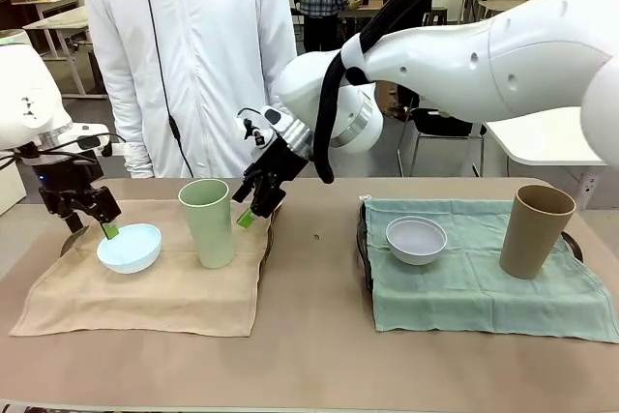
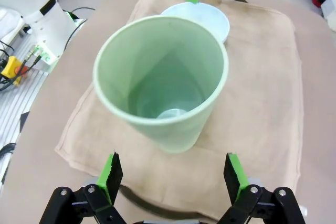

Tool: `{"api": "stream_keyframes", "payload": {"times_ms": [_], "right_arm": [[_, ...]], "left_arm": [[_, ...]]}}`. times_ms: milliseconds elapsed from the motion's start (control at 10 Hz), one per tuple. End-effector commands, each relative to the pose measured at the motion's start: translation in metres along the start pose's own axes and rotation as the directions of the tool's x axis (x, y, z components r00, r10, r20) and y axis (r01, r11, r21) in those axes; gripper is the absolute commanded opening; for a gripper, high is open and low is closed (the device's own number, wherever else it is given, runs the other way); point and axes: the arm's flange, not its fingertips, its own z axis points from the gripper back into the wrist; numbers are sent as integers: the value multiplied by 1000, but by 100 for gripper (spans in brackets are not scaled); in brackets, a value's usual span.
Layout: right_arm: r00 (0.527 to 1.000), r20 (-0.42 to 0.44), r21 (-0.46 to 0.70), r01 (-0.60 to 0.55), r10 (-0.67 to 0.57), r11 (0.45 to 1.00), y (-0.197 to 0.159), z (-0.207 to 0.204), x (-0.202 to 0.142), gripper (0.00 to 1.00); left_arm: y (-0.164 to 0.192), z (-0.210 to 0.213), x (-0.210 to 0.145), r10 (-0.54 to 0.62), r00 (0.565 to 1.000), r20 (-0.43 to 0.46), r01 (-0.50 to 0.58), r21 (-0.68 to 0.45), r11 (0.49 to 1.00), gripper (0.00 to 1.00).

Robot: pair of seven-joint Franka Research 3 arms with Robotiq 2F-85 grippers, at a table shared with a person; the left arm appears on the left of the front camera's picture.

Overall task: Set up a tray with a mat and arrange the tableware.
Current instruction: Place the Picnic Bowl and Reusable plastic cup back onto the Handle tray in front of the human's position.

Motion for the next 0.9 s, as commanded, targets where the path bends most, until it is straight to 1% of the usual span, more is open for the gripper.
{"api": "stream_keyframes", "payload": {"times_ms": [0,100,200,300,400,500,600,700,800], "right_arm": [[999,-11,-10,53,-53,999,39,18,0,100],[988,-17,-8,152,-152,988,56,34,11,100],[968,-11,-10,252,-252,968,75,55,27,100],[915,-41,-32,401,-402,916,96,83,44,100],[847,-70,-65,524,-527,849,114,106,52,100],[758,-49,-65,648,-651,759,132,128,56,100],[674,-43,-92,733,-738,675,150,145,61,100],[591,-81,-145,790,-803,596,167,157,65,100],[471,-151,-230,838,-869,494,186,165,75,100]], "left_arm": [[8,22,-16,2,1000,-14,-2,34,999,100],[7,43,-24,-6,1000,15,6,32,999,100],[1,67,-30,-24,998,63,23,28,999,100],[-8,95,-34,-60,992,109,57,34,998,100],[-19,115,-36,-94,985,142,87,56,995,100],[-29,131,-39,-125,978,167,116,63,991,100],[-37,144,-41,-138,975,176,125,84,989,100],[-43,154,-45,-149,973,176,134,95,986,100],[-46,161,-52,-149,973,176,132,105,986,100]]}}
